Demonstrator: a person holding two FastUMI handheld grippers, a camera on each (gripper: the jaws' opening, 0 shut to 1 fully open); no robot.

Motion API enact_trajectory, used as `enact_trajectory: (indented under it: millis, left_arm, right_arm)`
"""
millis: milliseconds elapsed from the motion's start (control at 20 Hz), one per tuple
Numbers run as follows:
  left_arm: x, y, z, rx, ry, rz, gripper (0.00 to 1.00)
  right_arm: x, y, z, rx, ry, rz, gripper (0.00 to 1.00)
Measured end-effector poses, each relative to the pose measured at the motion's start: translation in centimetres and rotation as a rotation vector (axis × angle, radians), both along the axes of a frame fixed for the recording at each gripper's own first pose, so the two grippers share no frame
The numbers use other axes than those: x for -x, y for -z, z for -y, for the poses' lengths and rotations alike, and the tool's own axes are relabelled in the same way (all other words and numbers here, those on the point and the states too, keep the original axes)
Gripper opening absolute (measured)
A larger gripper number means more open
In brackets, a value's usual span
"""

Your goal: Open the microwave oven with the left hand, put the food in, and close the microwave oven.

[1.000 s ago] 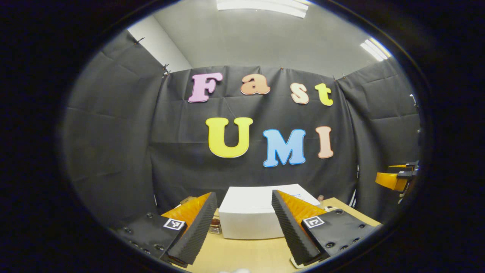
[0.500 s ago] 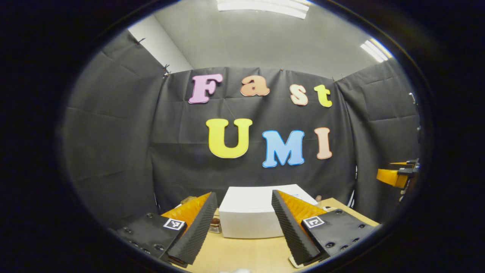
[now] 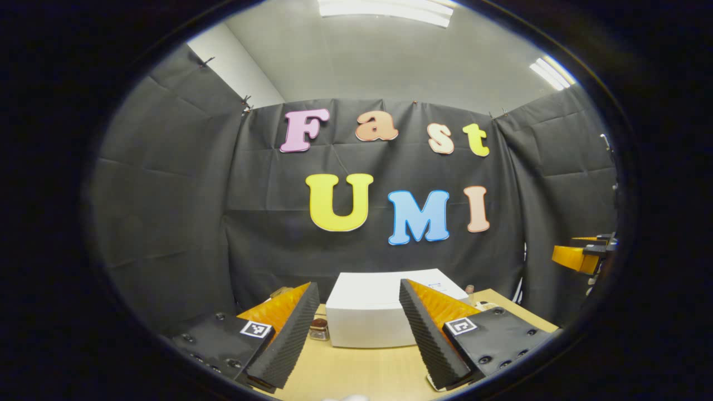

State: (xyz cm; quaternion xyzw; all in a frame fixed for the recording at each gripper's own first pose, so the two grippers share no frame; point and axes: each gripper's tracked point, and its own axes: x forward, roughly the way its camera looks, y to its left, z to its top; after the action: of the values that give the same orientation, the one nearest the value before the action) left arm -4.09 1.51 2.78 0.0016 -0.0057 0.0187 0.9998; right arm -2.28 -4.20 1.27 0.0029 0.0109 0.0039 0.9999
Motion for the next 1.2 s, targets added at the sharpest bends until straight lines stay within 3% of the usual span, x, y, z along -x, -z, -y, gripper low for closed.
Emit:
enact_trajectory:
  millis: [900,1200]
  left_arm:
    - [-0.8,-0.1,0.7,-0.003,0.004,0.007,0.94]
    - [-1.1,-0.2,1.0,-0.01,0.002,0.007,0.99]
  right_arm:
    - [-0.8,-0.2,0.6,0.012,0.011,0.007,0.98]
    - [-1.1,-0.1,0.4,0.001,0.007,0.002,0.98]
